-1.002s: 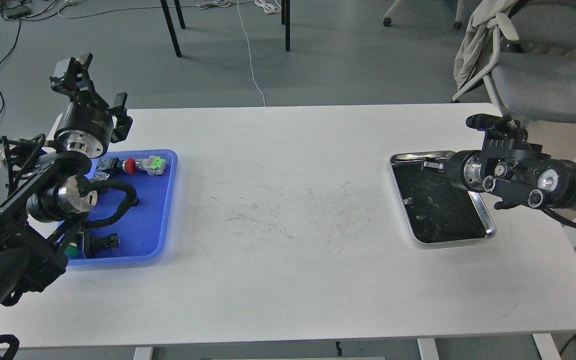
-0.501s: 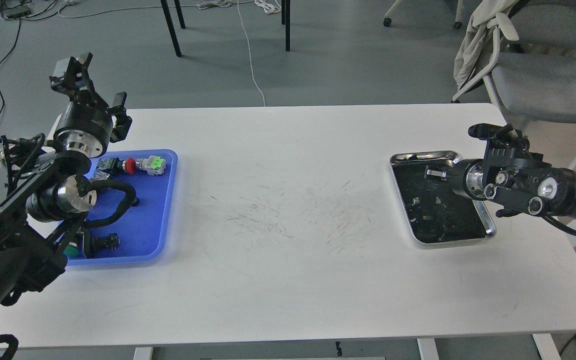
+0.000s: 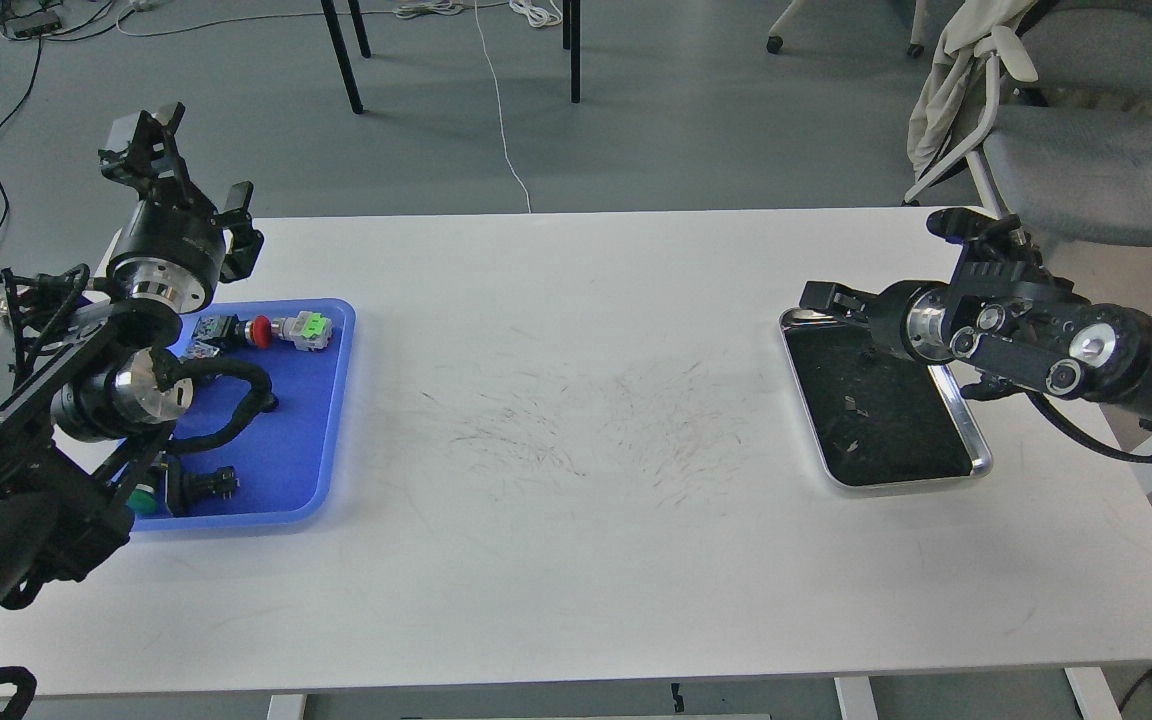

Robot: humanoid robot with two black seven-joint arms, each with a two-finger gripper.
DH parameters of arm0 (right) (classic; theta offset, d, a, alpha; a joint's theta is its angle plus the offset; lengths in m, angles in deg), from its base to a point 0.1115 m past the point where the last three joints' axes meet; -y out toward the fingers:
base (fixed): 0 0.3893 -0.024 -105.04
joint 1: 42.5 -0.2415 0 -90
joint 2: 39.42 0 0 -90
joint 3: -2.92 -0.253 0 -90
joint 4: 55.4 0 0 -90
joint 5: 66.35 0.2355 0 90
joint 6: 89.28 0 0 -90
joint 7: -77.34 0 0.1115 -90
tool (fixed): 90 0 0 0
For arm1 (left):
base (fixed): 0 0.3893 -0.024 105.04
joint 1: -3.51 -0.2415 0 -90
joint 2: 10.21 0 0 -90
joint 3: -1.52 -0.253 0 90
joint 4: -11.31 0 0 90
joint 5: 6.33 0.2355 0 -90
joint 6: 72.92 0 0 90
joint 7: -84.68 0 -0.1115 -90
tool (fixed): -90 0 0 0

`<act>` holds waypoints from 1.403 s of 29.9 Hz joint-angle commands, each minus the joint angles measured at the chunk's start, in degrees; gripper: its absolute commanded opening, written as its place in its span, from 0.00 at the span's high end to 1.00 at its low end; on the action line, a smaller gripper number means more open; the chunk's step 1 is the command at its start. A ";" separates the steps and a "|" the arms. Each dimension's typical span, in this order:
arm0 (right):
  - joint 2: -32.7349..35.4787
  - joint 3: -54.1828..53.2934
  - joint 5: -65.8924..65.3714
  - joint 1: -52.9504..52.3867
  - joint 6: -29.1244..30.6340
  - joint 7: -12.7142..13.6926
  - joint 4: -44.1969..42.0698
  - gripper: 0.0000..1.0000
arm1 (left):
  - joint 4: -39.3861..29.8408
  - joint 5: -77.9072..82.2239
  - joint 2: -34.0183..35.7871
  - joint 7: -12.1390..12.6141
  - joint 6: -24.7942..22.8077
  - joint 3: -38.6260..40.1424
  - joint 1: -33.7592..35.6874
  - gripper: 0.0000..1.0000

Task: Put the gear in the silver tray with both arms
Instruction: 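Open the right gripper and raise it away from the silver tray, then lower the left gripper into the blue tray and grasp another black gear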

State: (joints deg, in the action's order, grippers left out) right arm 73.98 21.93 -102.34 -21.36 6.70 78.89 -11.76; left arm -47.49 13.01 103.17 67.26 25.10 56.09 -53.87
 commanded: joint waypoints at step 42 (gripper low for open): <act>15.71 -80.09 51.54 46.62 22.02 -5.85 11.21 0.04 | -7.31 80.57 25.57 4.41 -22.72 -29.08 4.12 0.02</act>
State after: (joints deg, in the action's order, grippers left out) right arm 89.69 -58.30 -50.73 25.20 28.72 73.05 -0.56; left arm -57.70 87.96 128.92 73.47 -0.33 30.24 -49.78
